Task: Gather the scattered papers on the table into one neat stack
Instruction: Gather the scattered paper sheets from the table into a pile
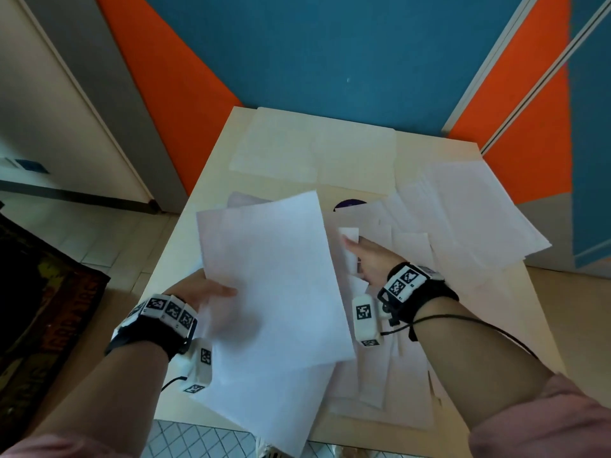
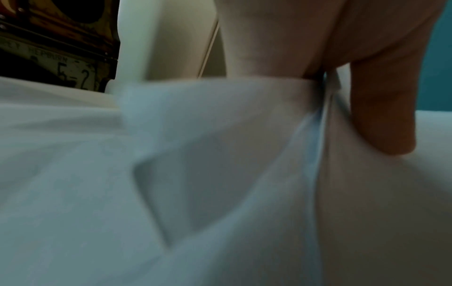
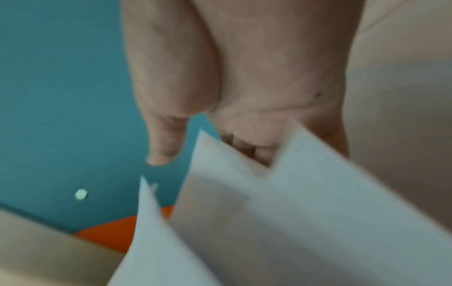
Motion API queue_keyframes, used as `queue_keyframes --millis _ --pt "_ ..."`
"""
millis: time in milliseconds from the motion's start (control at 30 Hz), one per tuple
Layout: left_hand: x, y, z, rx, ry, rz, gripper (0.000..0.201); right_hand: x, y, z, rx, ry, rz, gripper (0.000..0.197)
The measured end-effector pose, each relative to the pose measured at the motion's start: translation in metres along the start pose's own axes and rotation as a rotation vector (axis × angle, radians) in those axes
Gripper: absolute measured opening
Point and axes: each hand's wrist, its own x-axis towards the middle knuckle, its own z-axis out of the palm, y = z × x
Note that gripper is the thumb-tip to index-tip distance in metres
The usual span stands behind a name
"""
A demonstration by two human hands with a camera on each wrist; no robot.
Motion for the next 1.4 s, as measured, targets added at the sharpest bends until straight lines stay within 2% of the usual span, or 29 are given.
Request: queue_keyframes --millis 67,100,167,233,300,367,400,500,533,567,633,700,767,833,933,1000,1066,1166,1233,1300,1366,1400 --pt "0.001 -0.001 0.001 -0.004 0.012 -0.017 0.038 -0.002 0.009 -0.003 0.114 -0.064 0.075 0.069" --pt "0.000 -0.002 0.004 -0.011 0.008 -0.021 0.033 -0.001 0.015 -0.002 0.143 -0.098 0.097 0.062" --pt "0.000 -0.002 0.009 -0.004 -0.002 -0.039 0.027 0.000 0.023 0.003 0.057 -0.119 0.107 0.051" --pt "0.000 -0.004 0.014 0.023 0.003 -0.043 0.035 0.003 0.023 0.012 -0.143 -0.038 -0.013 0.047" --pt "0.002 -0.007 0.015 0.028 0.019 -0.017 0.051 0.002 0.013 0.021 -0.272 0.131 -0.154 0.039" --pt "0.002 -0.008 0.015 0.009 0.033 0.013 0.062 0.000 0.005 0.024 -0.202 0.252 -0.271 0.036" --pt "0.003 -0.008 0.014 -0.009 0.057 0.032 0.055 0.000 0.005 0.020 -0.148 0.261 -0.297 0.039" --pt "0.004 -0.012 0.007 -0.071 0.142 0.063 0.034 0.001 0.016 0.006 -0.222 0.092 -0.140 0.048" --pt "0.004 -0.013 0.005 -0.093 0.144 0.068 0.032 0.003 0.021 0.003 -0.288 0.065 -0.101 0.042" --pt "0.004 -0.014 0.005 -0.098 0.130 0.061 0.033 0.004 0.024 0.003 -0.322 0.100 -0.116 0.034" --pt "0.005 -0.016 0.006 -0.090 0.075 0.036 0.034 0.006 0.027 0.004 -0.235 0.240 -0.216 0.023" --pt "0.005 -0.015 0.011 -0.085 0.001 0.028 0.039 0.002 0.021 0.007 -0.120 0.314 -0.300 0.017" --pt "0.007 -0.014 0.017 -0.072 -0.064 0.014 0.074 0.001 0.014 0.012 -0.065 0.318 -0.315 0.015" --pt "0.011 -0.014 0.025 -0.113 -0.089 0.046 0.091 0.001 0.013 0.019 -0.048 0.278 -0.293 0.015" --pt "0.013 -0.012 0.038 -0.150 -0.085 0.081 0.088 0.007 0.019 0.022 -0.011 0.281 -0.278 0.012" --pt "0.015 -0.008 0.042 -0.142 -0.070 0.080 0.071 0.006 0.022 0.018 0.063 0.272 -0.243 0.010" --pt "0.020 -0.004 0.046 -0.141 -0.027 0.081 0.046 0.002 0.021 0.007 0.070 0.256 -0.245 0.015" --pt "0.031 0.004 0.053 -0.115 0.041 0.087 0.033 -0.005 0.020 -0.027 0.013 0.316 -0.237 0.030" --pt "0.035 0.010 0.060 -0.107 0.062 0.090 0.030 -0.005 0.029 -0.058 0.023 0.397 -0.177 0.022" --pt "0.038 0.018 0.069 -0.123 0.052 0.097 0.033 -0.003 0.044 -0.095 0.018 0.543 -0.089 0.010" --pt "0.041 0.024 0.078 -0.134 0.033 0.097 0.046 -0.003 0.061 -0.135 -0.055 0.656 0.005 0.014" --pt "0.044 0.027 0.082 -0.136 0.027 0.101 0.045 -0.003 0.070 -0.155 -0.091 0.700 0.053 0.022"
